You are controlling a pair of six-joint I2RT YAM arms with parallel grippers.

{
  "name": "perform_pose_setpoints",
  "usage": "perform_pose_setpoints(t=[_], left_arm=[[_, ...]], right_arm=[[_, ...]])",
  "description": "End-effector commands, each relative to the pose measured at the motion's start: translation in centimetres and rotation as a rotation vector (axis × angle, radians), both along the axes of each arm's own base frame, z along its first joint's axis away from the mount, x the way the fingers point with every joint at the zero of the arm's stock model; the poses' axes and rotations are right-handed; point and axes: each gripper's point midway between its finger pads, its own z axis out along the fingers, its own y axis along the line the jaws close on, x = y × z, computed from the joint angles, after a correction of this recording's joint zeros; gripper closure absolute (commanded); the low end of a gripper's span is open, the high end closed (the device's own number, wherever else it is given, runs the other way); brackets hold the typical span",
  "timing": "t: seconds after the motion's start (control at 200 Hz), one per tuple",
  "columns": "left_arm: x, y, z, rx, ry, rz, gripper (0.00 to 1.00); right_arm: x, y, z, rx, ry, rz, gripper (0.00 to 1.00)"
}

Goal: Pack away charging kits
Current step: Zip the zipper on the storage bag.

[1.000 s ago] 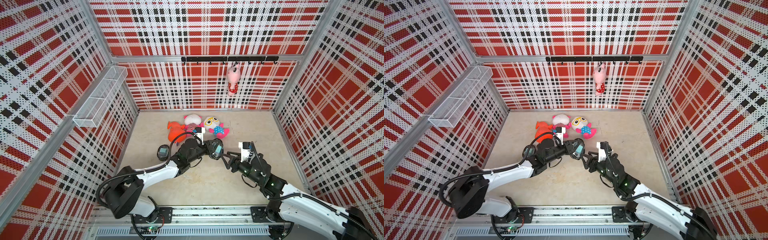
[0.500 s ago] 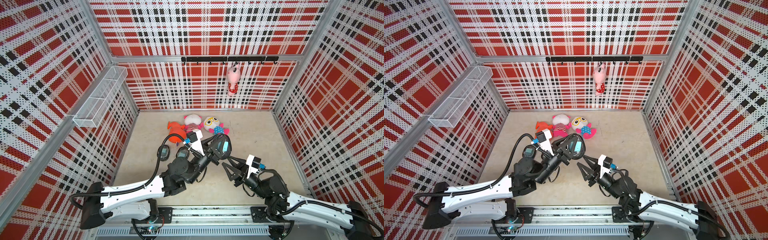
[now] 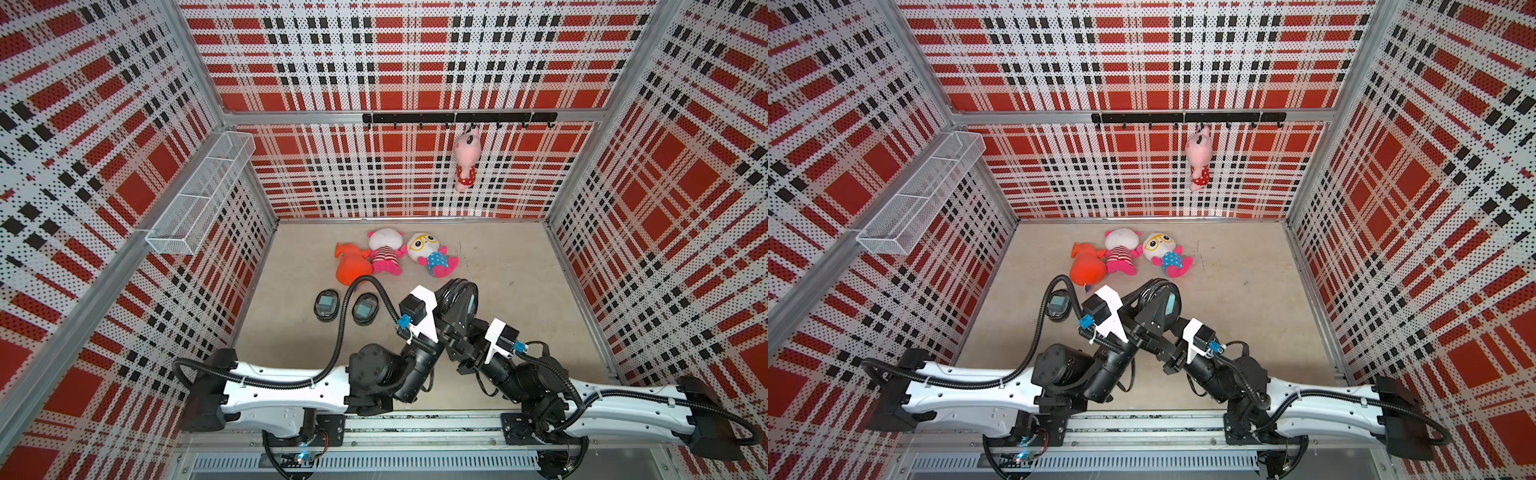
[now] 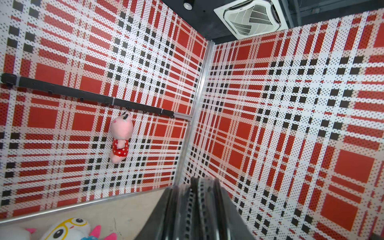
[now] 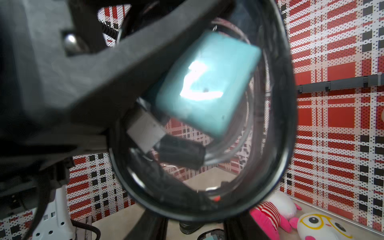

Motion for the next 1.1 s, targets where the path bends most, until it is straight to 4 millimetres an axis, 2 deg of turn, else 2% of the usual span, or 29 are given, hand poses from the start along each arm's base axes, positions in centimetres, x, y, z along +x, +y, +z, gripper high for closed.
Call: perform_pose_setpoints(t=[0.0,0.125,0.366,0.551,0.762,1.092], left_arm=[[0.4,2.1,1.9,-0.053,-0.022,0.096,1.0],[0.6,2.1,1.8,-0.059,-0.02,0.112,1.0],[1.8,3.0,2.1,-0.091,0.003,0.159,1.0],[2.4,3.2,1.8,-0.108,0.011,0.141,1.0],[3.1,3.5,1.5,-0.115,0.016,0.15,1.0],[3.3,3.3,0.8,-0.111,0.018,0.142,1.0]], right_arm=[[-0.4,-1.6,1.8,0.072,-0.029,-0.009,0.57],[-1.2,-1.8,1.7,0.074,-0.038,0.038,0.58],[-1.7,0.3,-0.1,0.006,-0.02,0.105,0.54],[-1.9,0.8,0.8,0.014,-0.027,0.121,0.56],[-2.4,1.1,1.5,0.014,-0.038,0.157,0.69],[-1.9,0.5,2.2,0.043,-0.032,0.123,0.7]])
